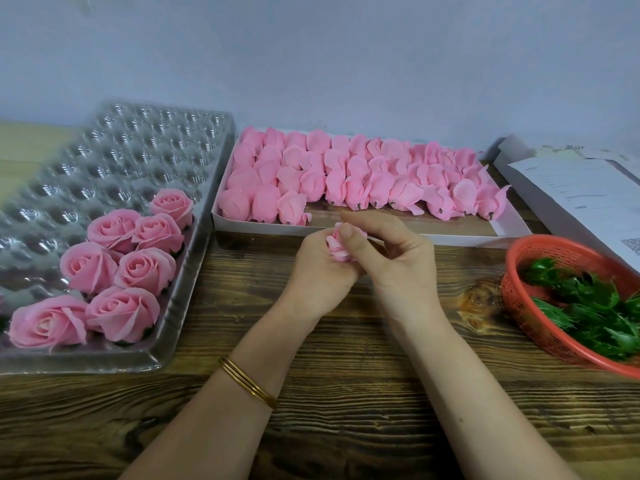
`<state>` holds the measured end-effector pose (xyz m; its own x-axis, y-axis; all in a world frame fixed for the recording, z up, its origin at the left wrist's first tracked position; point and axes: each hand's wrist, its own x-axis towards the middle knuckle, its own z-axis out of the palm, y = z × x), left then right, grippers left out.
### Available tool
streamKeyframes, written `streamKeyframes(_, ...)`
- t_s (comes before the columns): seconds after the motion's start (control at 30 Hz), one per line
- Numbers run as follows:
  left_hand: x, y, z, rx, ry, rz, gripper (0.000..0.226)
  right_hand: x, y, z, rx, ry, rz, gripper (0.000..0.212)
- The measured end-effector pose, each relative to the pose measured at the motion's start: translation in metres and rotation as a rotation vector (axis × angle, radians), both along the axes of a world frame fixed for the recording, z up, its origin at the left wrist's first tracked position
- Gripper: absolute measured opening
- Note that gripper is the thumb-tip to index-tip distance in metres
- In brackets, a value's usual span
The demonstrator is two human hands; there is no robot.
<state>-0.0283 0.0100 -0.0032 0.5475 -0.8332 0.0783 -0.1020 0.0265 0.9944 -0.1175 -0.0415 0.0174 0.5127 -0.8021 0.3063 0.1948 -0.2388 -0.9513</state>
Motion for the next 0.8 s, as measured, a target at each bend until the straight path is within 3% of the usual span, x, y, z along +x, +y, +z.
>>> streamKeyframes(0.27,-0.0013,-0.0026,-0.0024,-0.071,0.016,0.052,0.009,0.002,0.0036,0.0006,-0.042,0.073,-0.011,0.022)
streamKeyframes(0.4,-0.0033,-0.0011,0.0008,-0.088,0.013,0.053,0.017,0.0011,0.0031,-0.0024,-0.152,0.158,-0.052,0.022)
streamKeyframes(0.57,-0.0044,0.0008,0.004,-0.07,0.028,0.066,0.006,0.0004,0.0042,-0.0062,-0.291,0.273,-0.114,0.029)
streamKeyframes(0.7,-0.0057,0.0028,0.0073,-0.076,0.01,0.055,0.022,-0.0003,0.0032,-0.0085,-0.4,0.345,-0.131,0.029)
streamKeyframes(0.8,-0.0046,0.0018,0.0051,-0.07,0.011,0.044,0.011,-0.0017,0.0014,-0.0079,-0.396,0.367,-0.099,0.036)
